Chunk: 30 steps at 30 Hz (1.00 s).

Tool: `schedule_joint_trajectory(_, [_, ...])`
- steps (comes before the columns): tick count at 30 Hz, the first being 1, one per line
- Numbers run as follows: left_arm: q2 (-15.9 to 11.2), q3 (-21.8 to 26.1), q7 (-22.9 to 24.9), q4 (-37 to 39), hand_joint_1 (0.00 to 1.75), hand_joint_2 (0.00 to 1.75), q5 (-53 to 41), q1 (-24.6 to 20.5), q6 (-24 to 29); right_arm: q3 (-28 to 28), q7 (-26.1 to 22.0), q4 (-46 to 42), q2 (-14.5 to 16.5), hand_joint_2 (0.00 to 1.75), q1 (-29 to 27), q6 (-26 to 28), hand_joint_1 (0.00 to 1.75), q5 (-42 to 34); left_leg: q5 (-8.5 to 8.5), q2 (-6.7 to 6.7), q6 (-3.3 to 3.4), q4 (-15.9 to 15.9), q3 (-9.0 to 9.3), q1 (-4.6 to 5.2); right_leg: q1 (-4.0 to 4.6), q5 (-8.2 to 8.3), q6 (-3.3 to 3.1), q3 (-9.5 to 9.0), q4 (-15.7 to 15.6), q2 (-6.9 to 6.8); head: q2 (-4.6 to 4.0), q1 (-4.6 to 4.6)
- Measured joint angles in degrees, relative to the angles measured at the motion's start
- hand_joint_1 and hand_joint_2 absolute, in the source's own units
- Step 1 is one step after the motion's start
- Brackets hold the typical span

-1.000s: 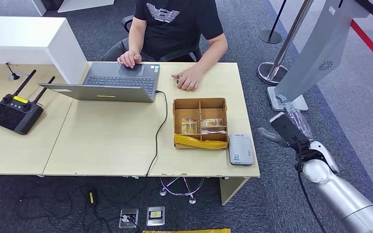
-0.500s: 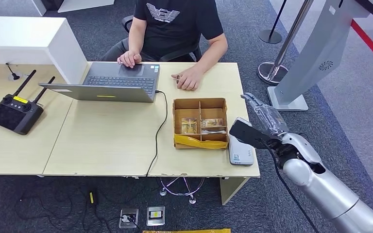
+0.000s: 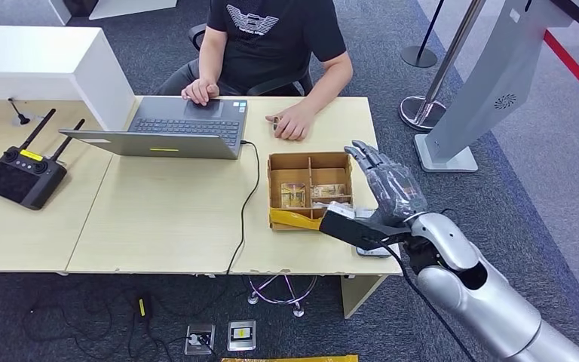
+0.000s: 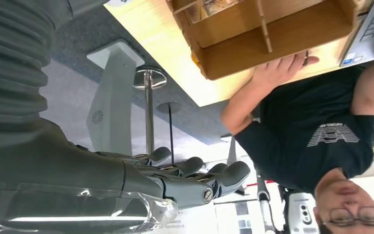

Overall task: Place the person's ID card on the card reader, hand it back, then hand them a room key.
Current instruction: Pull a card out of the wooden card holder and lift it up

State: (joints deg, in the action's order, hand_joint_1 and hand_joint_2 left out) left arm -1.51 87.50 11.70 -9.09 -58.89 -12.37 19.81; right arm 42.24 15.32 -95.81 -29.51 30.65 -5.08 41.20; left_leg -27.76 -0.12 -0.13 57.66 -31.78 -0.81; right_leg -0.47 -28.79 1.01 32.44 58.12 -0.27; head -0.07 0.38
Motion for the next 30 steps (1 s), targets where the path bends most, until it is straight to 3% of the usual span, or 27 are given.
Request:
schedule_joint_trajectory(6, [-0.4, 0.0, -0.8, 0.0, 0.0, 0.0, 0.3, 0.0, -1.3, -0.5, 0.1, -0.3, 5.0, 1.75, -1.7, -2.8, 0.0, 5.2, 0.01, 0.0, -0.02, 0.0, -0.01, -0.04, 0.05, -0.01, -0.02, 0.0, 0.0, -0.01, 0.0, 0.0])
schedule_joint_trajectory(15, [-1.4, 0.0, -1.9, 0.0, 0.0, 0.0, 0.6, 0.0, -3.2, -1.0, -1.0, 4.2, 11.6, 1.75, -2.7, -1.9, 0.0, 9.8, 0.01, 0.01, -0.02, 0.0, -0.01, -0.03, 0.04, -0.02, -0.03, 0.01, 0.0, 0.0, 0.0, 0.01])
schedule_joint_trajectory(22, [-1.8, 0.0, -1.9, 0.0, 0.0, 0.0, 0.6, 0.0, -3.6, -1.1, -1.9, 7.1, 14.4, 1.75, -2.7, -0.9, 0.0, 11.1, 0.02, 0.0, -0.03, 0.0, -0.04, -0.04, 0.05, -0.02, -0.04, 0.01, 0.0, 0.0, 0.0, 0.02])
schedule_joint_trajectory(30, [-2.5, 0.0, -2.7, 0.0, 0.0, 0.0, 1.9, 0.1, -4.3, -2.6, -5.3, 18.8, 20.4, 1.75, 1.0, 3.8, 0.0, 14.1, 0.05, -0.05, -0.05, 0.0, -0.03, -0.05, 0.07, -0.02, -0.04, -0.01, 0.0, -0.06, 0.0, 0.02])
